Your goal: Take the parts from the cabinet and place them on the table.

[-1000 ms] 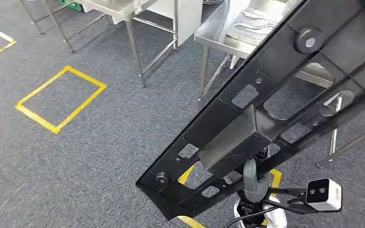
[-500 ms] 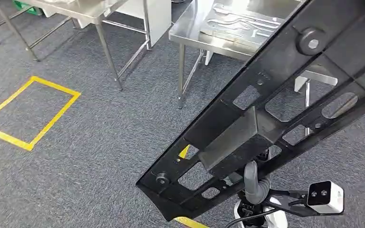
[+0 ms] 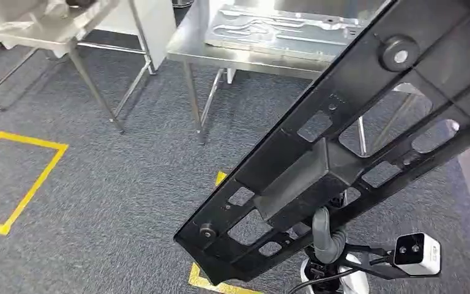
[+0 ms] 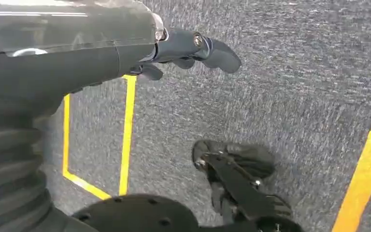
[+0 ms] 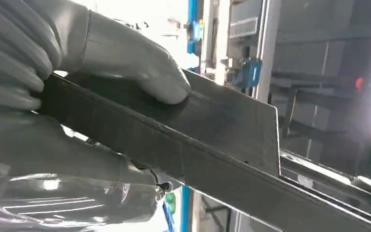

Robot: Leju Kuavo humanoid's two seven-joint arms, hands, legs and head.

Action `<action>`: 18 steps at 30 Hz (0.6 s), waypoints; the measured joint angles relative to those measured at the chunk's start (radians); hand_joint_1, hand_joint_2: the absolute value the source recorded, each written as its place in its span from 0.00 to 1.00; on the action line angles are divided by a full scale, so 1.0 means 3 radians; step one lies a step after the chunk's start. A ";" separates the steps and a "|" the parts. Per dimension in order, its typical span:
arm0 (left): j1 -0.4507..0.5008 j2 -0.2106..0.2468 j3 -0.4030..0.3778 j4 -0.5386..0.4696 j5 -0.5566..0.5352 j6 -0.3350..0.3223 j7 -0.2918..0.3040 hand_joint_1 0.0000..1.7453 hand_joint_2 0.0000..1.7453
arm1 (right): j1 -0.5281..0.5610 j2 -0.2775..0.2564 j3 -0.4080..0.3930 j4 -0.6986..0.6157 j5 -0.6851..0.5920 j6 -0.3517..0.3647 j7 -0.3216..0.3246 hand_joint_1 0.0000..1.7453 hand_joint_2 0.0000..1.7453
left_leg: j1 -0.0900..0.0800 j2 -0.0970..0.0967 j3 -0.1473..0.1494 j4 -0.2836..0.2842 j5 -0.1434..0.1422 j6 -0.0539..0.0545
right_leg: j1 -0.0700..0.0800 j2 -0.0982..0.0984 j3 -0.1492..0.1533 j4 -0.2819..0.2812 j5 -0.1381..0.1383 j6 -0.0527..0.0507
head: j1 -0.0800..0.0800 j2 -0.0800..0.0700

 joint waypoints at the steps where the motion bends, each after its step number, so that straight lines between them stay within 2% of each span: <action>1: -0.0005 0.0005 -0.0001 0.0001 0.0004 0.0002 0.0000 0.00 1.00 | 0.0000 0.0000 0.0000 -0.0001 0.0000 -0.0006 0.0001 1.00 1.00 | 0.0000 -0.0024 0.0095 -0.0258 0.0175 0.0011 | 0.0002 0.0044 0.0006 0.0013 -0.0010 0.0008 | 0.0000 0.0000; 2: -0.0006 0.0009 -0.0001 0.0001 0.0004 0.0004 -0.0001 0.00 1.00 | -0.0001 0.0000 0.0001 -0.0003 0.0000 -0.0006 0.0003 1.00 1.00 | 0.0000 -0.0087 0.0216 -0.0563 0.0343 0.0027 | 0.0002 0.0083 0.0013 0.0030 -0.0024 0.0016 | -0.0001 0.0000; 3: -0.0003 0.0021 -0.0001 0.0005 0.0008 0.0004 -0.0003 0.00 1.00 | -0.0001 0.0000 0.0000 -0.0001 0.0000 -0.0005 0.0003 1.00 1.00 | 0.0003 -0.0231 0.0276 -0.0693 0.0332 0.0050 | -0.0008 0.0103 0.0007 0.0037 -0.0033 0.0024 | 0.0004 0.0000; 4: -0.0005 0.0022 -0.0003 0.0008 0.0009 0.0004 -0.0006 0.00 1.00 | -0.0006 0.0000 0.0000 -0.0003 -0.0001 -0.0005 0.0004 1.00 1.00 | 0.0005 -0.0241 0.0300 -0.0767 0.0326 0.0048 | 0.0009 0.0145 -0.0014 0.0066 -0.0040 0.0042 | 0.0004 0.0000; 7: -0.0017 0.0022 -0.0005 0.0008 0.0010 0.0003 -0.0006 0.00 1.00 | -0.0004 0.0000 -0.0002 -0.0002 -0.0001 -0.0003 0.0009 1.00 1.00 | -0.0024 -0.0164 0.0306 -0.0764 0.0334 0.0087 | -0.0024 0.0224 -0.0027 0.0036 -0.0019 0.0106 | 0.0003 0.0000; 8: -0.0021 0.0008 -0.0005 0.0006 0.0013 0.0001 -0.0008 0.00 1.00 | -0.0006 -0.0001 -0.0003 -0.0003 -0.0003 -0.0006 0.0006 1.00 1.00 | 0.0022 -0.0121 0.0324 -0.0802 0.0353 0.0114 | -0.0005 0.0230 -0.0027 0.0047 -0.0032 0.0122 | -0.0003 0.0000; 9: -0.0026 0.0008 -0.0005 0.0009 0.0013 0.0001 -0.0011 0.00 1.00 | -0.0005 -0.0001 -0.0003 -0.0003 -0.0003 -0.0011 0.0003 1.00 1.00 | 0.0014 -0.0093 0.0343 -0.0820 0.0358 0.0124 | 0.0008 0.0049 -0.0040 0.0101 -0.0066 0.0140 | 0.0004 0.0000; 10: -0.0025 0.0010 -0.0006 0.0009 0.0020 0.0002 -0.0013 0.00 1.00 | -0.0022 -0.0004 -0.0003 -0.0001 -0.0004 -0.0017 0.0000 1.00 1.00 | 0.0015 -0.0074 0.0348 -0.0828 0.0355 0.0151 | -0.0003 -0.0088 -0.0131 0.0285 -0.0182 0.0163 | 0.0037 0.0000; 11: -0.0020 0.0011 -0.0008 0.0009 0.0020 0.0001 -0.0013 0.00 1.00 | -0.0029 -0.0004 -0.0003 0.0001 -0.0004 -0.0024 0.0000 1.00 1.00 | 0.0010 -0.0043 0.0349 -0.0827 0.0355 0.0150 | -0.0019 -0.0152 -0.0265 0.0543 -0.0307 0.0180 | 0.0034 0.0000; 12: -0.0014 0.0013 -0.0008 0.0009 0.0023 0.0001 -0.0013 0.00 1.00 | -0.0028 -0.0005 -0.0003 0.0006 -0.0004 -0.0037 0.0000 1.00 1.00 | 0.0009 -0.0016 0.0349 -0.0827 0.0349 0.0150 | -0.0033 -0.0176 -0.0392 0.0782 -0.0399 0.0194 | 0.0037 0.0000; 13: -0.0008 0.0013 -0.0008 0.0009 0.0025 0.0000 -0.0013 0.00 1.00 | -0.0027 -0.0008 -0.0003 0.0014 -0.0003 -0.0041 0.0000 1.00 1.00 | 0.0009 0.0009 0.0348 -0.0826 0.0344 0.0148 | -0.0044 -0.0187 -0.0493 0.0961 -0.0446 0.0205 | 0.0037 0.0000; 14: -0.0005 0.0013 -0.0008 0.0009 0.0025 -0.0001 -0.0013 0.00 1.00 | -0.0026 -0.0009 -0.0004 0.0022 -0.0003 -0.0041 0.0000 1.00 1.00 | 0.0010 0.0026 0.0353 -0.0826 0.0339 0.0142 | -0.0060 -0.0192 -0.0522 0.0998 -0.0411 0.0214 | 0.0038 0.0000; 15: -0.0007 0.0011 -0.0009 0.0009 0.0029 -0.0001 -0.0013 0.00 1.00 | -0.0026 -0.0011 -0.0004 0.0027 -0.0001 -0.0041 0.0000 1.00 1.00 | 0.0012 0.0036 0.0359 -0.0826 0.0333 0.0135 | -0.0069 -0.0197 -0.0474 0.0888 -0.0315 0.0217 | 0.0038 0.0000; 16: -0.0009 0.0011 -0.0010 0.0009 0.0031 -0.0001 -0.0013 0.00 1.00 | -0.0026 -0.0011 -0.0004 0.0027 -0.0001 -0.0042 0.0000 1.00 1.00 | 0.0013 0.0041 0.0371 -0.0825 0.0326 0.0128 | -0.0072 -0.0203 -0.0366 0.0682 -0.0189 0.0215 | 0.0038 0.0000; 17: -0.0013 0.0011 -0.0013 0.0009 0.0029 -0.0003 -0.0020 0.00 1.00 | -0.0029 -0.0011 -0.0004 0.0027 -0.0001 -0.0046 0.0000 1.00 1.00 | 0.0016 0.0047 0.0391 -0.0826 0.0316 0.0113 | -0.0071 -0.0215 -0.0178 0.0327 -0.0017 0.0204 | 0.0038 0.0000; 18: -0.0014 0.0009 -0.0018 0.0009 0.0028 -0.0003 -0.0035 0.00 1.00 | -0.0034 -0.0011 -0.0004 0.0027 -0.0001 -0.0052 -0.0001 1.00 1.00 | 0.0017 0.0051 0.0407 -0.0826 0.0304 0.0096 | -0.0066 -0.0241 -0.0043 0.0048 0.0037 0.0189 | 0.0039 0.0000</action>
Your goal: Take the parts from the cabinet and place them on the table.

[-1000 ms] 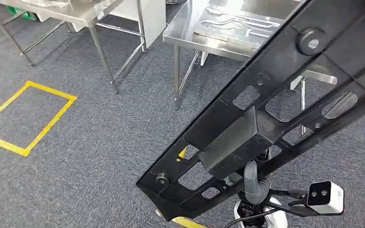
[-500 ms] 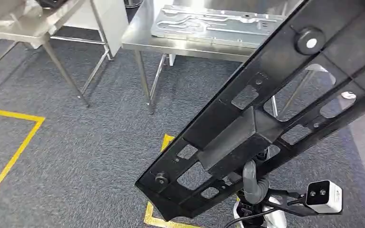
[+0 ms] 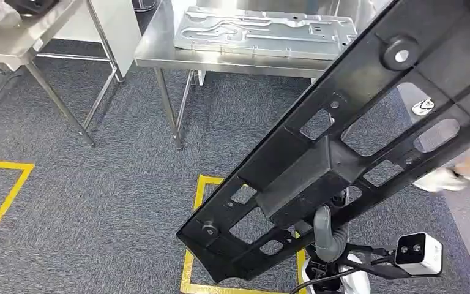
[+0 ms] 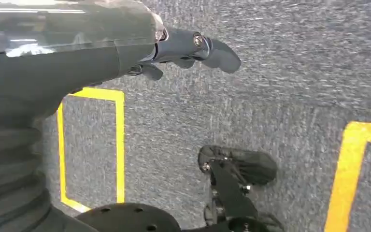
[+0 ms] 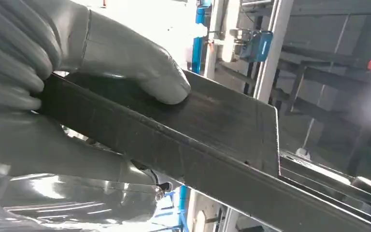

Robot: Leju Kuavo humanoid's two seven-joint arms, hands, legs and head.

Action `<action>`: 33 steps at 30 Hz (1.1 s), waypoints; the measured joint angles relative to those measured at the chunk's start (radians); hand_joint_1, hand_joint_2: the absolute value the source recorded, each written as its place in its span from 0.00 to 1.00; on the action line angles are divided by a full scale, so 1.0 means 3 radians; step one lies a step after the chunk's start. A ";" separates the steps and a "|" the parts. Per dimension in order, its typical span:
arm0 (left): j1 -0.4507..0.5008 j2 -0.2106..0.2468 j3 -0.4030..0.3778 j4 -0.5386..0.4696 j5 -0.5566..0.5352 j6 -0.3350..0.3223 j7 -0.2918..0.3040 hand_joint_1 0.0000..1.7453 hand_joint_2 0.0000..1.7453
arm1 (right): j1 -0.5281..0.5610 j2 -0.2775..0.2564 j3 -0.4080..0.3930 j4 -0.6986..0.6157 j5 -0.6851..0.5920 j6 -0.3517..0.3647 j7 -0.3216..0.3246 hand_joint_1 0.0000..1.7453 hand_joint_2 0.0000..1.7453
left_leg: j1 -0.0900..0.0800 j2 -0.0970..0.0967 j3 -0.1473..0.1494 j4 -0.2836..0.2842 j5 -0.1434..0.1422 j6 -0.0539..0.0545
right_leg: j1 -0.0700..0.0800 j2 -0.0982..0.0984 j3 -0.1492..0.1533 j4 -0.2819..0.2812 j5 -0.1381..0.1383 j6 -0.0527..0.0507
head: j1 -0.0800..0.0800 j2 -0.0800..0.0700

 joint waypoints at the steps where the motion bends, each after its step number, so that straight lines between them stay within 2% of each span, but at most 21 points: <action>1: -0.0003 0.0001 -0.0005 0.0000 -0.0003 0.0000 -0.0015 0.00 1.00 | -0.0003 0.0000 0.0000 0.0003 0.0000 -0.0008 0.0000 1.00 1.00 | -0.0020 0.0001 -0.0002 -0.0003 -0.0008 -0.0016 | 0.0033 -0.0010 0.0023 -0.0017 -0.0047 -0.0011 | -0.0003 -0.0001; 4: -0.0001 0.0001 -0.0013 0.0000 -0.0004 0.0005 -0.0032 0.00 1.00 | 0.0006 -0.0005 -0.0006 0.0004 -0.0001 -0.0015 -0.0033 1.00 1.00 | -0.0014 0.0018 0.0019 -0.0032 -0.0011 -0.0083 | 0.0053 0.0028 0.0010 -0.0022 -0.0047 -0.0070 | -0.0004 0.0000; 6: -0.0006 0.0003 -0.0018 0.0000 -0.0004 0.0014 -0.0031 0.00 1.00 | 0.0010 -0.0006 -0.0006 0.0004 0.0000 -0.0014 -0.0042 1.00 1.00 | -0.0002 0.0012 0.0032 -0.0014 -0.0046 -0.0116 | 0.0015 0.0037 0.0053 -0.0079 -0.0021 -0.0118 | -0.0009 0.0000; 7: -0.0008 0.0003 -0.0018 0.0000 -0.0004 0.0020 -0.0029 0.00 1.00 | 0.0006 -0.0006 -0.0008 0.0004 0.0000 -0.0014 -0.0045 1.00 1.00 | -0.0007 -0.0016 -0.0021 0.0120 -0.0131 -0.0116 | 0.0020 0.0038 0.0069 -0.0090 -0.0027 -0.0137 | -0.0011 0.0000; 9: -0.0001 0.0001 -0.0028 0.0000 0.0002 0.0024 -0.0008 0.00 1.00 | 0.0012 -0.0006 -0.0009 0.0009 0.0003 -0.0014 -0.0047 1.00 1.00 | -0.0010 -0.0042 -0.0298 0.0653 -0.0385 -0.0113 | 0.0038 0.0043 0.0072 -0.0087 -0.0039 -0.0175 | -0.0023 0.0000; 10: 0.0005 0.0001 -0.0034 0.0000 0.0002 0.0024 0.0004 0.00 1.00 | 0.0018 -0.0008 -0.0011 0.0016 0.0013 -0.0014 -0.0047 1.00 1.00 | -0.0010 -0.0042 -0.0439 0.0907 -0.0465 -0.0113 | 0.0050 0.0053 0.0072 -0.0084 -0.0046 -0.0186 | -0.0023 0.0000; 11: 0.0012 0.0001 -0.0038 0.0000 0.0002 0.0025 0.0010 0.00 1.00 | 0.0024 -0.0008 -0.0011 0.0020 0.0014 -0.0014 -0.0047 1.00 1.00 | -0.0010 -0.0042 -0.0522 0.1033 -0.0465 -0.0111 | 0.0063 0.0063 0.0074 -0.0078 -0.0051 -0.0194 | -0.0023 0.0000; 12: 0.0015 0.0001 -0.0040 0.0000 0.0002 0.0029 0.0018 0.00 1.00 | 0.0027 -0.0008 -0.0011 0.0029 0.0014 -0.0014 -0.0047 1.00 1.00 | -0.0011 -0.0042 -0.0522 0.0985 -0.0383 -0.0104 | 0.0073 0.0076 0.0080 -0.0071 -0.0056 -0.0197 | -0.0023 0.0000; 13: 0.0015 0.0003 -0.0041 0.0000 0.0002 0.0029 0.0020 0.00 1.00 | 0.0027 -0.0008 -0.0014 0.0032 0.0014 -0.0014 -0.0048 1.00 1.00 | -0.0015 -0.0042 -0.0451 0.0791 -0.0236 -0.0089 | 0.0080 0.0087 0.0086 -0.0063 -0.0066 -0.0197 | -0.0023 0.0000; 15: 0.0012 0.0008 -0.0045 0.0000 0.0002 0.0037 0.0020 0.00 1.00 | 0.0026 -0.0008 -0.0015 0.0032 0.0019 -0.0014 -0.0057 1.00 1.00 | -0.0030 -0.0054 -0.0182 0.0193 0.0085 -0.0037 | 0.0087 0.0101 0.0106 -0.0039 -0.0095 -0.0188 | -0.0023 0.0000; 16: 0.0007 0.0018 -0.0046 0.0003 0.0002 0.0041 0.0021 0.00 1.00 | 0.0026 -0.0008 -0.0017 0.0033 0.0020 -0.0014 -0.0062 1.00 1.00 | -0.0057 -0.0068 -0.0126 0.0066 0.0038 -0.0015 | 0.0103 0.0102 0.0102 -0.0026 -0.0110 -0.0171 | -0.0019 -0.0001; 19: 0.0004 0.0014 -0.0055 0.0003 0.0002 0.0048 0.0025 0.00 1.00 | 0.0026 -0.0008 -0.0018 0.0034 0.0025 -0.0014 -0.0079 1.00 1.00 | -0.0078 -0.0063 -0.0123 0.0043 0.0050 0.0012 | 0.0081 0.0109 0.0091 -0.0030 -0.0112 -0.0123 | -0.0020 0.0000; 22: 0.0001 -0.0004 -0.0064 0.0004 0.0002 0.0053 0.0025 0.00 1.00 | 0.0021 -0.0009 -0.0019 0.0029 0.0025 -0.0014 -0.0093 1.00 1.00 | -0.0032 -0.0051 -0.0065 -0.0033 0.0082 0.0058 | 0.0084 0.0088 0.0075 0.0069 -0.0180 -0.0055 | -0.0007 0.0000; 24: -0.0001 -0.0003 -0.0065 0.0004 0.0006 0.0055 0.0027 0.00 1.00 | 0.0018 -0.0010 -0.0019 0.0033 0.0025 -0.0013 -0.0095 1.00 1.00 | -0.0032 -0.0044 -0.0052 -0.0037 0.0076 0.0072 | 0.0046 0.0073 -0.0174 0.0537 -0.0411 -0.0019 | 0.0001 0.0000; 25: 0.0000 -0.0003 -0.0065 0.0004 0.0011 0.0056 0.0027 0.00 1.00 | 0.0024 -0.0011 -0.0019 0.0042 0.0028 -0.0015 -0.0097 1.00 1.00 | -0.0032 -0.0041 -0.0049 -0.0036 0.0069 0.0074 | 0.0029 0.0071 -0.0310 0.0771 -0.0488 -0.0003 | -0.0001 -0.0001; 26: 0.0002 -0.0004 -0.0066 0.0004 0.0014 0.0056 0.0029 0.00 1.00 | 0.0028 -0.0015 -0.0020 0.0050 0.0029 -0.0016 -0.0097 1.00 1.00 | -0.0031 -0.0041 -0.0047 -0.0034 0.0059 0.0072 | 0.0012 0.0068 -0.0419 0.0930 -0.0505 0.0012 | 0.0001 0.0000; 27: 0.0005 -0.0004 -0.0066 0.0004 0.0016 0.0056 0.0030 0.00 1.00 | 0.0028 -0.0017 -0.0020 0.0056 0.0033 -0.0020 -0.0097 1.00 1.00 | -0.0027 -0.0041 -0.0037 -0.0033 0.0050 0.0067 | -0.0002 0.0061 -0.0442 0.0927 -0.0443 0.0023 | 0.0000 0.0000; 28: 0.0007 -0.0006 -0.0067 0.0004 0.0019 0.0056 0.0032 0.00 1.00 | 0.0028 -0.0017 -0.0020 0.0059 0.0036 -0.0024 -0.0097 1.00 1.00 | -0.0021 -0.0042 -0.0021 -0.0030 0.0037 0.0054 | -0.0015 0.0052 -0.0390 0.0774 -0.0309 0.0032 | 0.0001 0.0000; 30: 0.0006 -0.0010 -0.0068 0.0004 0.0028 0.0055 0.0033 0.00 1.00 | 0.0027 -0.0017 -0.0019 0.0058 0.0038 -0.0024 -0.0098 1.00 1.00 | -0.0006 -0.0043 0.0028 -0.0023 -0.0004 0.0020 | -0.0029 0.0027 -0.0115 0.0190 0.0027 0.0037 | 0.0003 0.0000; 31: 0.0006 -0.0010 -0.0068 0.0004 0.0030 0.0055 0.0033 0.00 1.00 | 0.0026 -0.0017 -0.0019 0.0060 0.0039 -0.0024 -0.0099 1.00 1.00 | -0.0005 -0.0043 0.0035 -0.0025 -0.0022 -0.0003 | -0.0028 0.0009 -0.0026 0.0009 0.0023 0.0033 | 0.0003 0.0000; 33: 0.0000 -0.0009 -0.0068 0.0005 0.0035 0.0055 0.0030 0.00 1.00 | 0.0030 -0.0017 -0.0019 0.0057 0.0048 -0.0025 -0.0102 1.00 1.00 | -0.0020 -0.0041 0.0041 -0.0030 -0.0048 -0.0050 | 0.0008 0.0026 -0.0020 -0.0017 -0.0017 -0.0020 | 0.0000 0.0000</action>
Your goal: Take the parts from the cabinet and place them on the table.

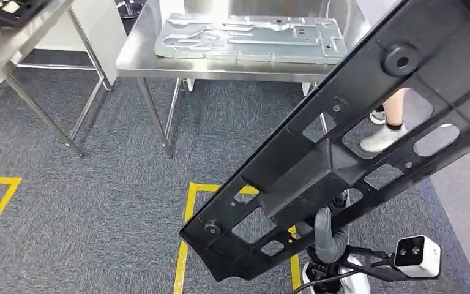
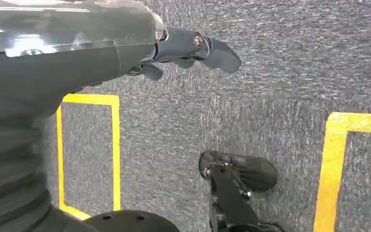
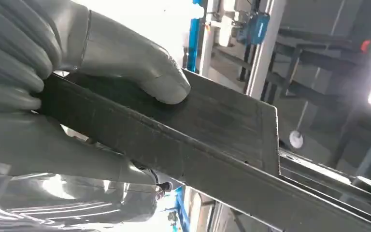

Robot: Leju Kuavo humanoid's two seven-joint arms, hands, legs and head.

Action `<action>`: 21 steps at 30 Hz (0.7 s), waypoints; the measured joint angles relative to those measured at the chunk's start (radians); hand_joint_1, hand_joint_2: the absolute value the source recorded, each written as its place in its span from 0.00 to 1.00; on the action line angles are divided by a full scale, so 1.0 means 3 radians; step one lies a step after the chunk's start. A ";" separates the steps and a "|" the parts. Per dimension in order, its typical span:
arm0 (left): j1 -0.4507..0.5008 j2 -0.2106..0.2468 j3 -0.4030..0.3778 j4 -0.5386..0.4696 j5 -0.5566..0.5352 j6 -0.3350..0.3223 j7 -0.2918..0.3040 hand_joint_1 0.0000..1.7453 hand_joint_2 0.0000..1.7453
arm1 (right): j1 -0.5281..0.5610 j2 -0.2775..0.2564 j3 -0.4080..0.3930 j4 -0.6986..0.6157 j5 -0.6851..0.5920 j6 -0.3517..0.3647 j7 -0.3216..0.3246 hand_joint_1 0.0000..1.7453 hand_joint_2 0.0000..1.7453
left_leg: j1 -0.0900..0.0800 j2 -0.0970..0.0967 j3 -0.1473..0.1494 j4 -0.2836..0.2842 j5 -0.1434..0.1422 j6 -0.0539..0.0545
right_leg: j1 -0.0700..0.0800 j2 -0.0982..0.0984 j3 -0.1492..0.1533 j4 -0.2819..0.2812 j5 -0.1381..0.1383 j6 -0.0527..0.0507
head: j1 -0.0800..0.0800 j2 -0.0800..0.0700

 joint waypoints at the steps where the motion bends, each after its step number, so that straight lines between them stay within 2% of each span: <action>1: 0.0002 0.0000 0.0000 0.0000 0.0004 -0.0001 -0.0001 0.00 1.00 | 0.0003 0.0000 0.0000 0.0000 0.0000 0.0000 0.0000 1.00 1.00 | -0.0003 0.0006 0.0012 -0.0017 -0.0011 -0.0020 | 0.0008 0.0009 0.0002 0.0000 -0.0014 -0.0021 | -0.0002 0.0000; 2: -0.0001 0.0000 0.0000 0.0000 0.0004 -0.0001 -0.0004 0.00 1.00 | 0.0005 0.0000 0.0000 0.0000 0.0005 0.0000 0.0000 1.00 1.00 | 0.0002 0.0012 0.0027 -0.0035 -0.0018 -0.0041 | 0.0015 0.0016 0.0008 -0.0003 -0.0027 -0.0046 | 0.0000 0.0000; 3: -0.0008 -0.0001 0.0000 0.0000 0.0004 -0.0003 -0.0006 0.00 1.00 | 0.0006 0.0000 0.0002 -0.0006 0.0011 0.0000 0.0000 1.00 1.00 | 0.0008 0.0015 0.0062 -0.0033 -0.0035 -0.0065 | -0.0007 0.0026 0.0038 -0.0028 -0.0026 -0.0077 | -0.0004 0.0000; 4: -0.0011 0.0001 0.0000 0.0000 0.0004 -0.0003 -0.0010 0.00 1.00 | 0.0007 0.0000 0.0005 -0.0010 0.0014 -0.0001 -0.0001 1.00 1.00 | 0.0014 0.0005 0.0052 0.0055 -0.0070 -0.0070 | -0.0012 0.0020 0.0079 -0.0043 -0.0034 -0.0101 | -0.0005 0.0000; 5: -0.0012 0.0001 0.0000 0.0000 0.0005 -0.0003 -0.0011 0.00 1.00 | 0.0006 0.0000 0.0009 -0.0011 0.0014 0.0000 -0.0004 1.00 1.00 | 0.0014 0.0002 -0.0038 0.0240 -0.0166 -0.0066 | -0.0007 0.0016 0.0099 -0.0042 -0.0053 -0.0130 | -0.0020 0.0000; 7: -0.0005 -0.0001 -0.0001 0.0000 0.0006 -0.0008 -0.0011 0.00 1.00 | 0.0012 0.0001 0.0014 -0.0011 0.0019 -0.0003 -0.0004 1.00 1.00 | 0.0012 0.0001 -0.0360 0.0800 -0.0386 -0.0063 | 0.0014 0.0017 0.0128 -0.0042 -0.0081 -0.0164 | -0.0022 0.0000; 8: 0.0002 0.0000 -0.0001 0.0000 0.0008 -0.0008 -0.0006 0.00 1.00 | 0.0017 0.0001 0.0014 -0.0010 0.0023 -0.0003 -0.0004 1.00 1.00 | 0.0009 0.0000 -0.0514 0.1025 -0.0432 -0.0063 | 0.0028 0.0024 0.0144 -0.0040 -0.0102 -0.0174 | -0.0022 0.0000; 9: 0.0010 0.0001 -0.0001 0.0000 0.0008 -0.0008 -0.0005 0.00 1.00 | 0.0021 0.0001 0.0015 -0.0010 0.0023 -0.0003 -0.0004 1.00 1.00 | 0.0008 -0.0001 -0.0598 0.1090 -0.0383 -0.0058 | 0.0039 0.0035 0.0169 -0.0039 -0.0123 -0.0178 | -0.0020 0.0000; 10: 0.0016 0.0003 -0.0001 0.0000 0.0008 -0.0008 -0.0005 0.00 1.00 | 0.0022 0.0001 0.0015 -0.0010 0.0023 -0.0006 -0.0004 1.00 1.00 | 0.0004 -0.0001 -0.0594 0.0998 -0.0262 -0.0047 | 0.0047 0.0047 0.0201 -0.0039 -0.0145 -0.0178 | -0.0022 0.0000; 12: 0.0014 0.0004 -0.0003 0.0000 0.0011 -0.0008 -0.0003 0.00 1.00 | 0.0021 0.0001 0.0015 -0.0011 0.0024 -0.0011 -0.0004 1.00 1.00 | -0.0008 -0.0004 -0.0443 0.0509 0.0110 -0.0003 | 0.0063 0.0058 0.0279 -0.0034 -0.0201 -0.0173 | -0.0023 0.0000; 13: 0.0014 0.0011 -0.0003 0.0003 0.0011 -0.0008 -0.0003 0.00 1.00 | 0.0021 0.0001 0.0017 -0.0010 0.0025 -0.0011 -0.0004 1.00 1.00 | -0.0024 -0.0005 -0.0361 0.0249 0.0275 0.0034 | 0.0062 0.0058 0.0297 -0.0034 -0.0235 -0.0168 | -0.0019 0.0000; 14: 0.0011 0.0015 -0.0003 0.0006 0.0013 -0.0008 -0.0001 0.00 1.00 | 0.0018 0.0001 0.0017 -0.0010 0.0027 -0.0013 -0.0004 1.00 1.00 | -0.0052 -0.0006 -0.0302 0.0131 0.0224 0.0051 | 0.0093 0.0064 0.0300 -0.0010 -0.0277 -0.0145 | -0.0018 0.0000; 16: 0.0010 0.0014 -0.0005 0.0006 0.0013 -0.0008 -0.0001 0.00 1.00 | 0.0020 0.0003 0.0018 -0.0014 0.0032 -0.0015 -0.0004 1.00 1.00 | -0.0065 -0.0007 -0.0281 0.0091 0.0188 0.0072 | 0.0066 0.0070 0.0337 -0.0044 -0.0290 -0.0103 | -0.0018 0.0000; 17: 0.0012 0.0015 -0.0005 0.0006 0.0013 -0.0008 -0.0001 0.00 1.00 | 0.0020 0.0001 0.0018 -0.0013 0.0031 -0.0015 -0.0004 1.00 1.00 | -0.0059 -0.0010 -0.0274 0.0064 0.0176 0.0098 | 0.0067 0.0065 0.0344 0.0012 -0.0246 -0.0075 | -0.0016 0.0000; 19: 0.0010 0.0011 -0.0005 0.0006 0.0014 -0.0017 -0.0001 0.00 1.00 | 0.0016 0.0003 0.0019 -0.0022 0.0031 -0.0019 -0.0001 1.00 1.00 | -0.0040 -0.0023 -0.0158 0.0025 0.0148 0.0138 | 0.0051 0.0052 0.0337 0.0119 -0.0281 -0.0034 | -0.0014 0.0000; 20: 0.0007 0.0013 -0.0005 0.0006 0.0015 -0.0019 -0.0001 0.00 1.00 | 0.0010 0.0003 0.0019 -0.0024 0.0031 -0.0018 -0.0005 1.00 1.00 | -0.0036 -0.0022 -0.0120 0.0022 0.0132 0.0155 | 0.0049 0.0047 0.0256 0.0256 -0.0330 -0.0018 | 0.0000 0.0000; 21: 0.0004 0.0013 -0.0005 0.0006 0.0017 -0.0020 -0.0001 0.00 1.00 | 0.0006 0.0003 0.0019 -0.0031 0.0031 -0.0018 -0.0005 1.00 1.00 | -0.0035 -0.0022 -0.0097 0.0021 0.0107 0.0163 | 0.0035 0.0047 0.0102 0.0476 -0.0411 0.0008 | 0.0001 0.0000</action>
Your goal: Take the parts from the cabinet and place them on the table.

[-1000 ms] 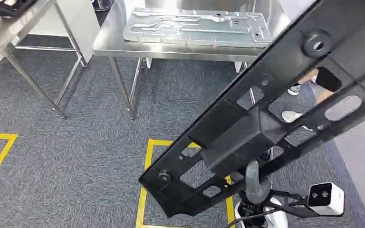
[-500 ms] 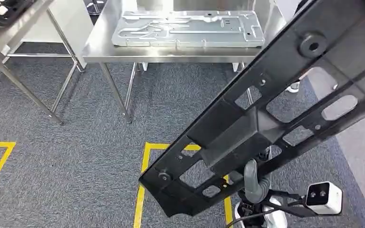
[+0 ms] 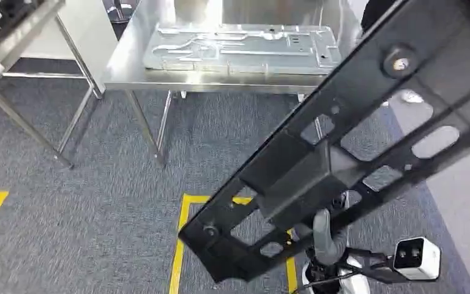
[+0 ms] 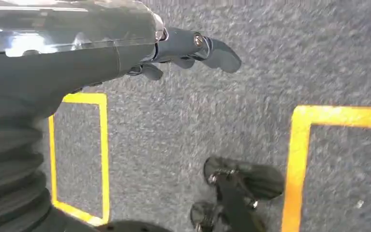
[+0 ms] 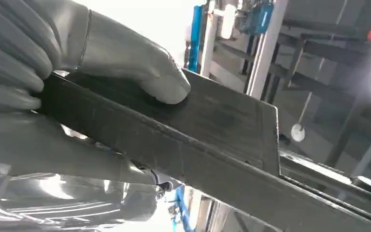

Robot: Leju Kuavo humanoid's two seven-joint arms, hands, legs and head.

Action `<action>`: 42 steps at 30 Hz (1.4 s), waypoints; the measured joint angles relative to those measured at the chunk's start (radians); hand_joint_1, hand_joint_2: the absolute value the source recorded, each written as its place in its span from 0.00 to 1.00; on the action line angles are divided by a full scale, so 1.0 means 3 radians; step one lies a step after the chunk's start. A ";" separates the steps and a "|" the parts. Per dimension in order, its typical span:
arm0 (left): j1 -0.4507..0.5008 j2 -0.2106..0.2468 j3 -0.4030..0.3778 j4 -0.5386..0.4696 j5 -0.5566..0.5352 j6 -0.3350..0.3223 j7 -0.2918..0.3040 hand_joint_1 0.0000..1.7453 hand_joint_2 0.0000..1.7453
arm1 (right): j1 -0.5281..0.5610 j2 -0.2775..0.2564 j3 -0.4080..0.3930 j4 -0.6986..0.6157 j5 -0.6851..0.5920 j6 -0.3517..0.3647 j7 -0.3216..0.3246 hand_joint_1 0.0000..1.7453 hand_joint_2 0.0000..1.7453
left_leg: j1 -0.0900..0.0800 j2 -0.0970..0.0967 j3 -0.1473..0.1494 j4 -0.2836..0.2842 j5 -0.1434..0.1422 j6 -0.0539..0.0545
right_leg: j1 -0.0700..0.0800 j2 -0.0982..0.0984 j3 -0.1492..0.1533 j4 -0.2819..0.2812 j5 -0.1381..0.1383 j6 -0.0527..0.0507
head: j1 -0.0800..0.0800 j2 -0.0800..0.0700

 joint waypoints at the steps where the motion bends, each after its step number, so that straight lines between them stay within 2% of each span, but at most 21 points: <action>1: 0.0001 0.0000 0.0000 0.0001 0.0001 -0.0004 0.0000 0.00 1.00 | 0.0004 -0.0001 0.0000 0.0001 0.0000 -0.0003 0.0003 1.00 1.00 | 0.0000 -0.0001 0.0024 0.0000 -0.0025 -0.0002 | -0.0016 -0.0001 -0.0162 0.0219 -0.0077 0.0016 | -0.0004 0.0000; 3: 0.0015 0.0000 0.0000 0.0000 0.0003 -0.0008 0.0000 0.00 1.00 | 0.0014 -0.0001 0.0000 0.0003 0.0000 -0.0003 0.0004 1.00 1.00 | 0.0005 -0.0005 0.0085 0.0001 -0.0086 -0.0018 | -0.0044 -0.0007 -0.0432 0.0470 -0.0151 0.0048 | -0.0003 0.0000; 4: 0.0021 0.0000 0.0000 0.0000 0.0006 -0.0013 0.0000 0.00 1.00 | 0.0014 -0.0001 0.0000 0.0003 0.0000 -0.0003 0.0004 1.00 1.00 | 0.0013 -0.0010 0.0129 0.0001 -0.0120 -0.0032 | -0.0056 -0.0015 -0.0464 0.0397 -0.0082 0.0059 | -0.0003 0.0000; 8: 0.0012 -0.0006 0.0000 0.0001 0.0019 -0.0014 0.0000 0.00 1.00 | 0.0014 -0.0001 -0.0001 0.0005 0.0000 -0.0001 0.0003 1.00 1.00 | 0.0040 -0.0009 0.0335 0.0010 -0.0281 -0.0106 | -0.0064 -0.0072 -0.0314 -0.0401 0.0604 0.0046 | 0.0004 0.0000; 9: 0.0008 -0.0006 0.0001 0.0001 0.0020 -0.0014 0.0000 0.00 1.00 | 0.0012 -0.0003 0.0000 0.0006 0.0001 -0.0001 0.0004 1.00 1.00 | 0.0033 -0.0013 0.0329 -0.0028 -0.0304 -0.0136 | -0.0037 -0.0072 -0.0300 -0.0409 0.0497 0.0007 | 0.0014 -0.0001; 13: -0.0006 -0.0004 0.0001 0.0001 0.0023 -0.0014 0.0004 0.00 1.00 | 0.0011 0.0005 0.0003 -0.0015 0.0001 0.0001 0.0008 1.00 1.00 | 0.0048 -0.0004 0.0393 0.0071 -0.0242 -0.0217 | -0.0053 -0.0034 -0.0134 -0.0486 0.0467 -0.0101 | 0.0000 0.0000; 15: -0.0016 -0.0005 0.0000 0.0001 0.0027 -0.0014 0.0006 0.00 1.00 | 0.0001 0.0008 0.0008 -0.0027 0.0001 0.0006 0.0009 1.00 1.00 | 0.0046 -0.0005 0.0105 0.0565 -0.0172 -0.0207 | -0.0040 -0.0037 -0.0036 -0.0509 0.0401 -0.0144 | -0.0018 0.0000; 17: -0.0002 -0.0009 0.0000 0.0001 0.0027 -0.0015 0.0006 0.00 1.00 | 0.0006 0.0008 0.0008 -0.0027 0.0006 0.0006 0.0020 1.00 1.00 | 0.0039 -0.0005 -0.0236 0.0943 -0.0447 -0.0220 | -0.0024 -0.0032 0.0054 -0.0519 0.0322 -0.0168 | -0.0015 0.0000; 19: 0.0020 -0.0008 -0.0001 0.0001 0.0029 -0.0015 0.0006 0.00 1.00 | 0.0007 0.0008 0.0008 -0.0027 0.0006 0.0006 0.0019 1.00 1.00 | 0.0036 -0.0006 -0.0406 0.0947 -0.0689 -0.0201 | -0.0006 -0.0006 0.0164 -0.0519 0.0239 -0.0176 | -0.0015 0.0000; 20: 0.0026 -0.0006 -0.0001 0.0001 0.0032 -0.0014 0.0006 0.00 1.00 | 0.0007 0.0008 0.0008 -0.0027 0.0006 0.0006 0.0020 1.00 1.00 | 0.0032 -0.0006 -0.0425 0.0813 -0.0663 -0.0184 | 0.0002 0.0004 0.0228 -0.0520 0.0192 -0.0175 | -0.0017 0.0000; 21: 0.0027 -0.0005 -0.0001 0.0001 0.0032 -0.0014 0.0006 0.00 1.00 | 0.0007 0.0008 0.0008 -0.0027 0.0006 0.0008 0.0020 1.00 1.00 | 0.0023 -0.0007 -0.0409 0.0610 -0.0514 -0.0160 | 0.0013 0.0005 0.0294 -0.0521 0.0144 -0.0173 | -0.0017 0.0000; 23: 0.0037 0.0006 -0.0005 0.0005 0.0032 -0.0014 0.0006 0.00 1.00 | 0.0008 0.0008 0.0008 -0.0027 0.0005 0.0008 0.0020 1.00 1.00 | -0.0015 -0.0004 -0.0382 0.0181 0.0110 -0.0078 | 0.0011 0.0005 0.0389 -0.0521 0.0057 -0.0168 | -0.0011 0.0000; 26: 0.0042 0.0008 -0.0015 0.0010 0.0034 -0.0013 0.0008 0.00 1.00 | 0.0011 0.0014 0.0009 -0.0038 0.0006 0.0008 0.0024 1.00 1.00 | -0.0053 -0.0043 -0.0299 0.0140 0.0010 -0.0066 | 0.0026 0.0038 0.0526 -0.0474 -0.0028 -0.0103 | -0.0013 0.0000; 28: 0.0011 0.0010 -0.0019 0.0010 0.0033 -0.0013 0.0006 0.00 1.00 | -0.0009 0.0015 0.0010 -0.0064 0.0001 0.0009 0.0019 1.00 1.00 | -0.0033 -0.0043 -0.0160 0.0098 0.0114 -0.0029 | 0.0021 0.0031 0.0513 -0.0307 -0.0007 -0.0060 | -0.0019 0.0000; 30: -0.0010 0.0011 -0.0023 0.0011 0.0034 -0.0013 0.0006 0.00 1.00 | -0.0017 0.0014 0.0010 -0.0070 0.0004 0.0010 0.0020 1.00 1.00 | -0.0034 -0.0035 -0.0071 0.0098 0.0067 -0.0002 | 0.0005 0.0004 0.0326 0.0056 -0.0042 -0.0025 | 0.0006 0.0000; 32: -0.0007 0.0013 -0.0025 0.0011 0.0037 -0.0013 0.0006 0.00 1.00 | 0.0003 0.0014 0.0009 -0.0070 0.0003 0.0010 0.0023 1.00 1.00 | -0.0032 -0.0033 -0.0017 0.0087 0.0014 0.0005 | -0.0011 -0.0002 0.0014 0.0405 -0.0287 -0.0002 | 0.0006 0.0000; 34: 0.0014 0.0009 -0.0027 0.0011 0.0050 -0.0013 0.0011 0.00 1.00 | 0.0021 0.0013 0.0006 -0.0071 0.0004 0.0018 0.0023 1.00 1.00 | -0.0024 -0.0037 0.0044 0.0088 -0.0050 -0.0006 | -0.0029 -0.0008 -0.0187 0.0457 -0.0435 0.0021 | 0.0005 0.0000; 36: 0.0021 0.0000 -0.0028 0.0011 0.0048 -0.0013 0.0014 0.00 1.00 | 0.0023 0.0011 0.0005 -0.0074 0.0004 0.0019 0.0023 1.00 1.00 | -0.0012 -0.0045 0.0129 0.0088 -0.0123 -0.0027 | -0.0039 -0.0020 -0.0186 0.0118 -0.0230 0.0030 | 0.0006 0.0000; 38: 0.0027 -0.0006 -0.0028 0.0011 0.0048 -0.0013 0.0014 0.00 1.00 | 0.0027 0.0011 0.0006 -0.0074 0.0004 0.0019 0.0023 1.00 1.00 | -0.0004 -0.0046 0.0183 0.0075 -0.0192 -0.0055 | -0.0036 -0.0038 -0.0131 -0.0332 0.0343 0.0007 | 0.0011 0.0000; 40: 0.0019 -0.0008 -0.0031 0.0011 0.0050 -0.0013 0.0020 0.00 1.00 | 0.0041 0.0009 0.0003 -0.0076 0.0006 0.0019 0.0025 1.00 1.00 | -0.0011 -0.0059 0.0245 0.0056 -0.0245 -0.0107 | -0.0001 -0.0041 -0.0116 -0.0354 0.0305 -0.0042 | 0.0013 0.0000; 42: 0.0018 -0.0009 -0.0034 0.0011 0.0055 -0.0014 0.0028 0.00 1.00 | 0.0044 0.0011 -0.0001 -0.0083 0.0009 0.0019 0.0029 1.00 1.00 | -0.0018 -0.0056 0.0292 0.0096 -0.0156 -0.0169 | -0.0009 -0.0028 -0.0058 -0.0422 0.0326 -0.0100 | 0.0010 0.0000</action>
